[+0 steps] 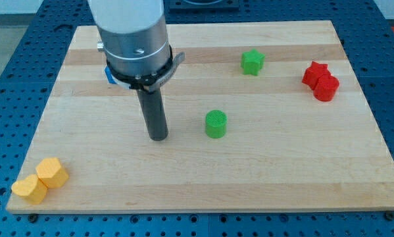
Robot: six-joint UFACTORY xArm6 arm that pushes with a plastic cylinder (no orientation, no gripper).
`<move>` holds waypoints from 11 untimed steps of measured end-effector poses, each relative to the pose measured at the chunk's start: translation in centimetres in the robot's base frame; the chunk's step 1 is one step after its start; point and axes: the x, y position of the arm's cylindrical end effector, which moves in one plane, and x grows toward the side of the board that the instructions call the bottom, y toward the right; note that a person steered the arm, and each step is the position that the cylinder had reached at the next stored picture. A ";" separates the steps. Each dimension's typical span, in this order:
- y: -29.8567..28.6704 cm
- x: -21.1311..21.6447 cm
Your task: Point your arm at the green star
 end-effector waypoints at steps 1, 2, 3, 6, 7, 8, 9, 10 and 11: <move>0.0 -0.7; 0.0 -3.0; 0.0 -4.1; 0.0 -7.8; 0.0 -9.5; 1.0 -11.7; 3.0 -12.3; 4.2 -11.9; 4.2 -11.9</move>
